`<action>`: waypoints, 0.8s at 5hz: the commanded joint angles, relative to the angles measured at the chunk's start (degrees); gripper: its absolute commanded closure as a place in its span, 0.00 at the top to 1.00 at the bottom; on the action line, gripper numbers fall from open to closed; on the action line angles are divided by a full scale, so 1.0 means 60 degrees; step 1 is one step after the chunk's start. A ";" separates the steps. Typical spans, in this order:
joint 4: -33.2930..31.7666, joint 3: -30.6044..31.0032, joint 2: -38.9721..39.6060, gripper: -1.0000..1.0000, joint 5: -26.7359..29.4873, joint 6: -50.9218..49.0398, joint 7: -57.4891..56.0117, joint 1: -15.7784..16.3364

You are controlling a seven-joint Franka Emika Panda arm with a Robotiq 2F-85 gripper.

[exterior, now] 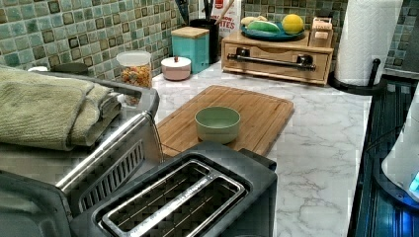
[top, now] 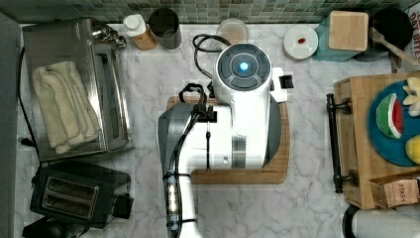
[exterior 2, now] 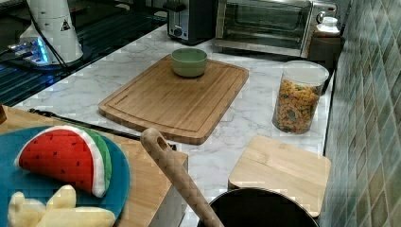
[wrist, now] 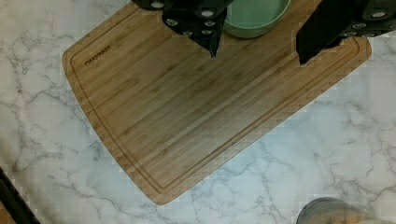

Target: Open the drawer.

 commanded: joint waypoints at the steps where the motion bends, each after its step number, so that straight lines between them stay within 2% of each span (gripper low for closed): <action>1: 0.0001 0.0007 0.0000 1.00 -0.0024 0.0003 -0.0006 -0.0006; 2: -0.0165 -0.0065 -0.0224 1.00 -0.0177 -0.0344 -0.1543 -0.0170; 3: -0.0850 -0.0276 -0.0702 1.00 -0.0511 0.0178 -0.4360 -0.0512; 4: -0.2358 -0.0712 -0.1399 1.00 -0.0800 0.1782 -0.6984 -0.0742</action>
